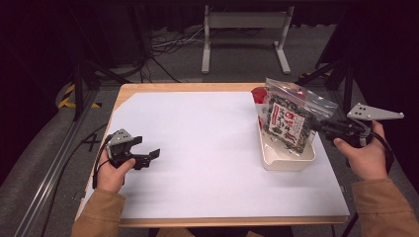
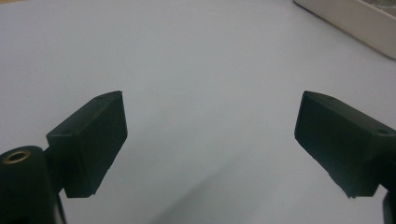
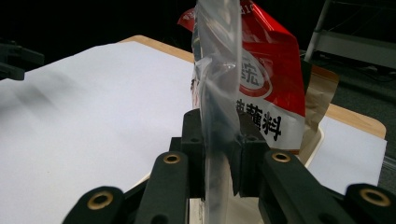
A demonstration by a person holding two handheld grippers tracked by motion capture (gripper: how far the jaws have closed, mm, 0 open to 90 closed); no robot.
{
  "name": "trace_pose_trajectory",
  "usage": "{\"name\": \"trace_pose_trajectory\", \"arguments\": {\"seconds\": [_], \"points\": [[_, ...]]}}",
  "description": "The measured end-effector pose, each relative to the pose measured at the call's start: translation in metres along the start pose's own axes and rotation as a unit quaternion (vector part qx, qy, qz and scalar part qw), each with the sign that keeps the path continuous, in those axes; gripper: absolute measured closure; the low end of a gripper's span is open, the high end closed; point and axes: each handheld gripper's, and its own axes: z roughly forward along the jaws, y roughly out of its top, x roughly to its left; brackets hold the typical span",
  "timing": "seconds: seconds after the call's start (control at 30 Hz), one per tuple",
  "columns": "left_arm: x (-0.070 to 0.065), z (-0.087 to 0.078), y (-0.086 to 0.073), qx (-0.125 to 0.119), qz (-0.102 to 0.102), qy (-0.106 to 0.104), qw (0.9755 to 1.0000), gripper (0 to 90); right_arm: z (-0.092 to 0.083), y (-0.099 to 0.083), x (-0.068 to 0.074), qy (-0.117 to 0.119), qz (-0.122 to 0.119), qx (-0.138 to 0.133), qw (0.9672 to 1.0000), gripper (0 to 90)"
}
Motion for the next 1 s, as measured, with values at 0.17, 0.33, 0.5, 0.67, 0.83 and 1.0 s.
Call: {"name": "trace_pose_trajectory", "arguments": {"seconds": [0.17, 0.33, 0.5, 0.67, 0.83, 1.0], "points": [[-0.002, 0.0, 0.0, 0.001, -0.001, -0.001, 1.0, 10.1, 0.003, -0.01, -0.001, -0.001, 0.013, -0.001, 0.9999, 77.8], [-0.002, 0.0, -0.001, 0.002, 0.001, -0.001, 1.0, 10.1, 0.003, -0.021, -0.002, 0.001, 0.031, -0.003, 0.9995, 77.7], [-0.004, -0.004, -0.004, 0.004, -0.002, 0.001, 1.0, 10.0, 0.003, -0.028, -0.004, -0.001, 0.031, -0.011, 0.9994, 77.7], [-0.002, -0.01, -0.008, 0.002, -0.008, 0.006, 0.9999, 10.0, 0.003, -0.035, -0.01, 0.001, 0.045, -0.023, 0.9987, 77.5], [-0.002, -0.014, -0.008, -0.02, -0.008, 0.006, 0.9997, 11.2, 0.004, -0.035, -0.013, 0.003, 0.051, -0.029, 0.9982, 77.3], [-0.004, -0.019, -0.008, -0.029, -0.003, 0.002, 0.9996, 10.8, 0.005, -0.031, -0.009, 0.0, 0.05, -0.036, 0.9981, 76.9]]}}
